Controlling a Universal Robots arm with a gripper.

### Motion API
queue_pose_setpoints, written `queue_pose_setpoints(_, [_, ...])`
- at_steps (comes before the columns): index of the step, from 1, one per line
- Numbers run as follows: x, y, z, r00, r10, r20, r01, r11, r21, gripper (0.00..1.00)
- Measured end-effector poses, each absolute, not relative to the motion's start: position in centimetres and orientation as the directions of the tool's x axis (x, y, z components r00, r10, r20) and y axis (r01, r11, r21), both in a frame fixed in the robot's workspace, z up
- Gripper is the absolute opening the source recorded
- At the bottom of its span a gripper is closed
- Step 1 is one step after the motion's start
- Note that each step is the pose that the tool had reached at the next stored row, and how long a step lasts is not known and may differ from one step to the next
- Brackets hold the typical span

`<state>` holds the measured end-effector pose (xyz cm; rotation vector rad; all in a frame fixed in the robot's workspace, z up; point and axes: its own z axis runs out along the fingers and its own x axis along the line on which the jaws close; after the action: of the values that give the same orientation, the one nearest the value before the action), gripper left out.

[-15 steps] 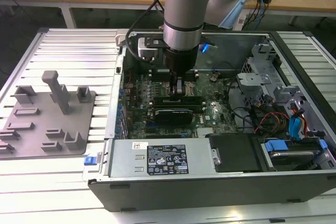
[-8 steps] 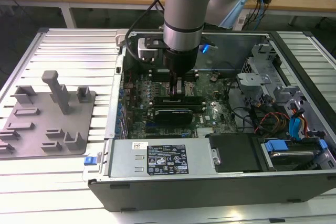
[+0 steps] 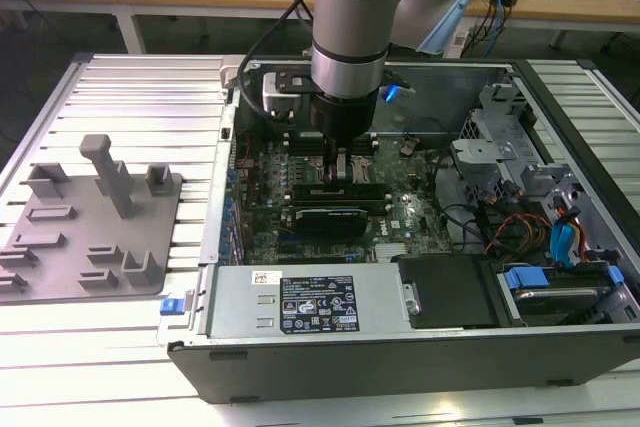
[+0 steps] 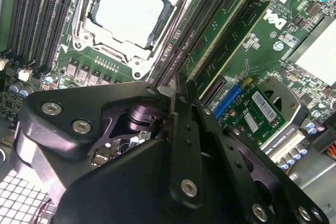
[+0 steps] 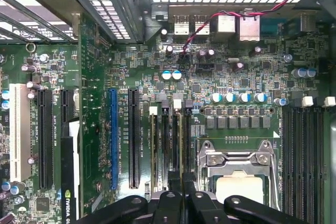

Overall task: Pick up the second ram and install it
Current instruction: 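Insert the second ram into the second slot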

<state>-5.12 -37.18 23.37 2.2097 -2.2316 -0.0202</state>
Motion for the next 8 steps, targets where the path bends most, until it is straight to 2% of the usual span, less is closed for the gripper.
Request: queue_pose_setpoints(8, [-5.12, -37.18, 23.16, -0.010, -1.000, -0.009, -1.000, 0.010, 0.010, 0.10])
